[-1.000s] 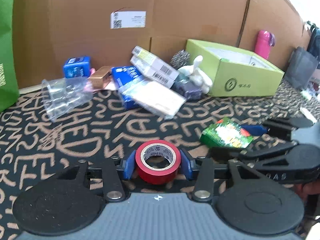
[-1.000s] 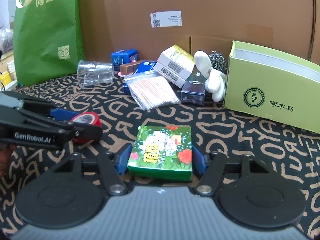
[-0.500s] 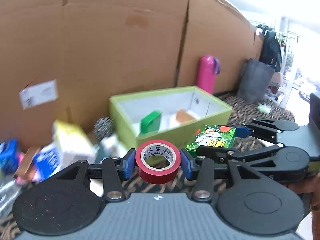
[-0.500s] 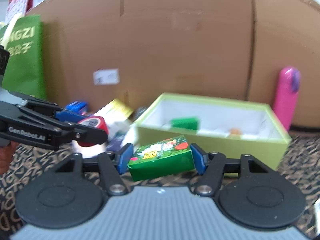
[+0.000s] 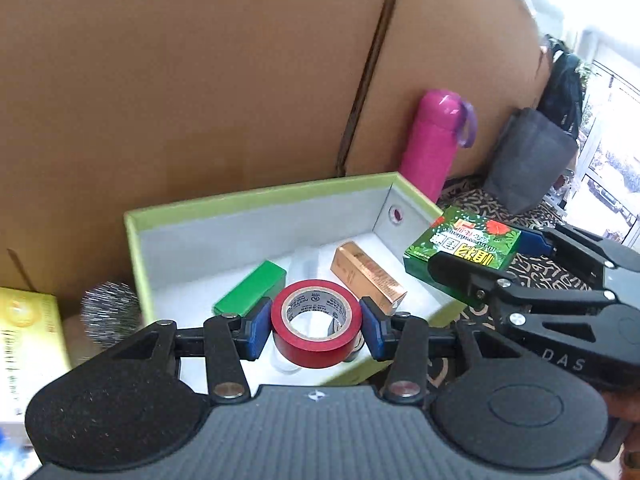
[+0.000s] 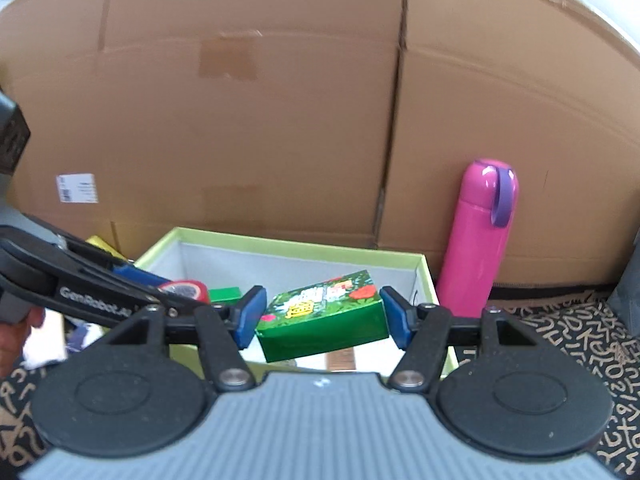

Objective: Organize objects
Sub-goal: 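Lower red tape and green floral box into the lime-green box, open both tools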

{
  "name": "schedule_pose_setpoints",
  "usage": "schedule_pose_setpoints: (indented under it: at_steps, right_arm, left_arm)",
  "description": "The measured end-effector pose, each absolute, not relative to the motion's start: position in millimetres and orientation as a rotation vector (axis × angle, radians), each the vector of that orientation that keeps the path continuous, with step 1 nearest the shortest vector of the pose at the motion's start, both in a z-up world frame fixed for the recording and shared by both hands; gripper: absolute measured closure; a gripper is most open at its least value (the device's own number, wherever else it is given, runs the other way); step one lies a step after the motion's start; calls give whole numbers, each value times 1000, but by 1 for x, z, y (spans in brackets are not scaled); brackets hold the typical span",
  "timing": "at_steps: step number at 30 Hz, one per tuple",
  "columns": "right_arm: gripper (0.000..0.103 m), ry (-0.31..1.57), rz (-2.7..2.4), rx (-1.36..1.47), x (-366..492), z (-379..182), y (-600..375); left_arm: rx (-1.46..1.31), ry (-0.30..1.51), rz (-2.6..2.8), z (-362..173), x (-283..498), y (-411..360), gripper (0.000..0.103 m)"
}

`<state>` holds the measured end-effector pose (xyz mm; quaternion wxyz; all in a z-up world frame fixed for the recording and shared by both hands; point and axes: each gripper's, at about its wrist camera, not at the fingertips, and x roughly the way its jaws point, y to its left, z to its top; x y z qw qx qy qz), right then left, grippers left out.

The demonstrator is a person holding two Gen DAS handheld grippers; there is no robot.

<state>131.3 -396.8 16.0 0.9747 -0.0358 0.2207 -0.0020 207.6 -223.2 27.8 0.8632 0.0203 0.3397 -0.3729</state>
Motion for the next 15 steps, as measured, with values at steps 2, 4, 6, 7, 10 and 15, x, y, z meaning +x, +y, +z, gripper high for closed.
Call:
schedule_pose_setpoints:
  at_steps: [2, 4, 6, 7, 10, 15]
  right_arm:
    - [41, 467, -5, -66, 141, 9, -401]
    - [41, 486, 2, -47, 149, 3, -405]
    - [41, 502, 15, -26, 157, -3, -408]
    - [41, 508, 19, -23, 157, -7, -406]
    - [41, 529, 37, -21, 168, -15, -400]
    - [41, 559, 65, 4, 184, -28, -396]
  left_arm:
    - [58, 730, -773, 20, 215, -232, 54]
    - [103, 721, -733, 14, 222, -238, 54]
    - [121, 719, -703, 9, 229, -240, 54]
    - [121, 717, -701, 8, 232, -239, 54]
    - [147, 699, -677, 8, 237, -241, 54]
    - [204, 660, -647, 6, 250, -242, 53]
